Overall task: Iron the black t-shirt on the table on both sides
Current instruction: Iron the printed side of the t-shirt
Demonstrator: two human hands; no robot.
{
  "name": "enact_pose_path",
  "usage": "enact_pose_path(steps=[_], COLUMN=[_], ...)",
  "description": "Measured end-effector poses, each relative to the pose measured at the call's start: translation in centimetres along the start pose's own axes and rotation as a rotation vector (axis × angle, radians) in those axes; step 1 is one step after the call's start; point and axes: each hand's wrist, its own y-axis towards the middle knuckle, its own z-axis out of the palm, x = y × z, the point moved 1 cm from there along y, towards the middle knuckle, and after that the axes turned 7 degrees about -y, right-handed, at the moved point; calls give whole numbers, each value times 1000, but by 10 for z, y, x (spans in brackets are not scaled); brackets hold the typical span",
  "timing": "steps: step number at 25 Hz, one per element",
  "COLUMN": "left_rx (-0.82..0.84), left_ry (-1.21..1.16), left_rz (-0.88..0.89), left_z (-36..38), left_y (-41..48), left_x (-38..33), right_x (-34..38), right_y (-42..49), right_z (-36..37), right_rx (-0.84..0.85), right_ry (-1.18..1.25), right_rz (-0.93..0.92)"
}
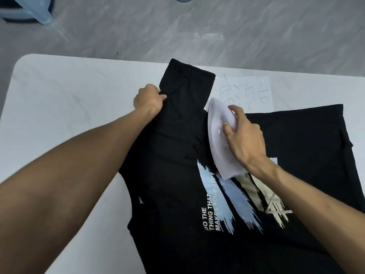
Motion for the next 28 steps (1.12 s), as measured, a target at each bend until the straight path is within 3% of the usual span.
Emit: enact_pose_path(steps=[4,6,8,10,11,14,17,23,28], left_rx=[-134,-245,-350,-289,-235,-128,-131,-132,-118], left_ry=[-128,-25,73,127,149,232,323,354,361], left_rz=[28,79,333,568,580,344,267,267,255], left_z=[-9,-12,-8,9,20,46,52,51,51], left_y=[8,-5,-37,-84,-105,-135,-136,-135,-134], left_x=[-17,-13,6,43,66,119,135,139,137], right_x=[-14,-14,-8,4,12,45,64,37,6], right_y=[-11,-12,-13,-18,-20,-24,-26,-3,3], right_z=[-1,0,-2,-4,-1,24,46,29,5], right_rx=[5,12,19,22,28,119,158,101,143], right_ry=[-207,-236,-175,-116,-114,-285,-524,-613,-518], right_rz=[-65,-67,-54,-96,-147,-367,-529,-464,-358])
